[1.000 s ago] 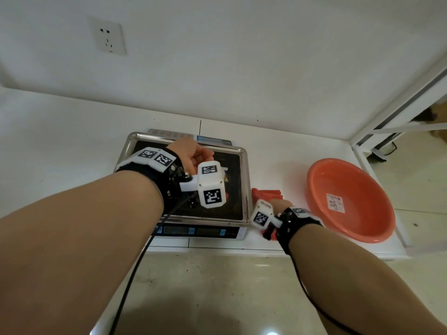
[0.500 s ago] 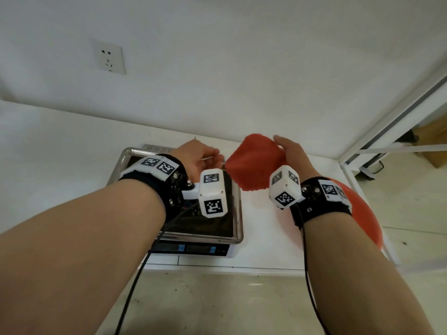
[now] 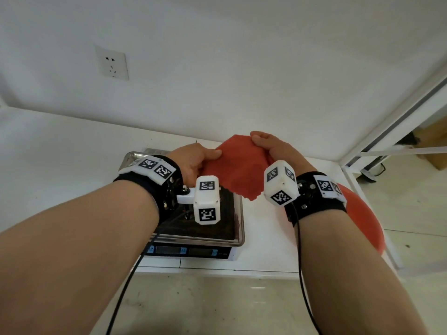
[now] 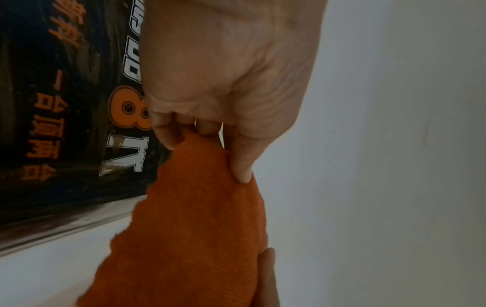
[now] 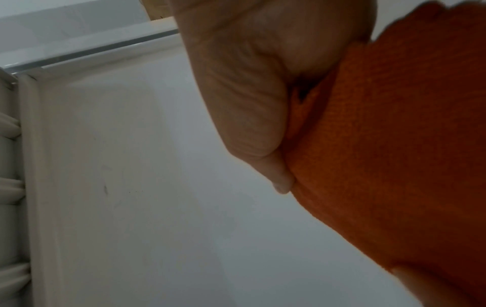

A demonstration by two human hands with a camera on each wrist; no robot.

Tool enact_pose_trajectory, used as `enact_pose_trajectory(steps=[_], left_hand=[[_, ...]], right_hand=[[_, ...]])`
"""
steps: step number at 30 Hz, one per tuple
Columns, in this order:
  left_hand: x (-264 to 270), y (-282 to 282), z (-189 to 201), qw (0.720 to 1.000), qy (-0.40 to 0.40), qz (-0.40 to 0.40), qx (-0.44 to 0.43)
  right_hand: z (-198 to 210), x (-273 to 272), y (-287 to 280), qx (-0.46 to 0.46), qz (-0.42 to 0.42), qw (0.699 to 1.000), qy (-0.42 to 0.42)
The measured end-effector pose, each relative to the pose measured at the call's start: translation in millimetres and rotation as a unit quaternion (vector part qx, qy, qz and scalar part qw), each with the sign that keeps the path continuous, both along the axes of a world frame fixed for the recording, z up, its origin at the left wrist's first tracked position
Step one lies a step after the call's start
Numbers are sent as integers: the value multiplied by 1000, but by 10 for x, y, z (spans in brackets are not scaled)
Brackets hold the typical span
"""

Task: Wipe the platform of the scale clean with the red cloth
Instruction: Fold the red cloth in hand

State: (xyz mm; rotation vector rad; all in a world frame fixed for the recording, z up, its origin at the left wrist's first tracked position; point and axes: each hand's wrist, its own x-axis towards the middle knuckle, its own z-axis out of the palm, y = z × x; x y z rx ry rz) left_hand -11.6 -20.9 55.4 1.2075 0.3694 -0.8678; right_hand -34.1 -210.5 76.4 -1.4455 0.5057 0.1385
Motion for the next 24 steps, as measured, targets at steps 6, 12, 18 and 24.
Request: enact_pose_trajectory(steps=[6,12,18,24], left_hand=[[80,-36,7,999,-22,32,-21],[36,-28,57,998,-38,7,-41],[93,-51,25,996,-32,24,-77],[137,-73,-16,995,-15,40,-85]], right_hand=[[-83,53,-26,10,12,1000,-11],[-64,52,32,71,46,996,-14],[-98,11,166,161,84,983,-10],[-249,-42,426,233,145,961,-37]])
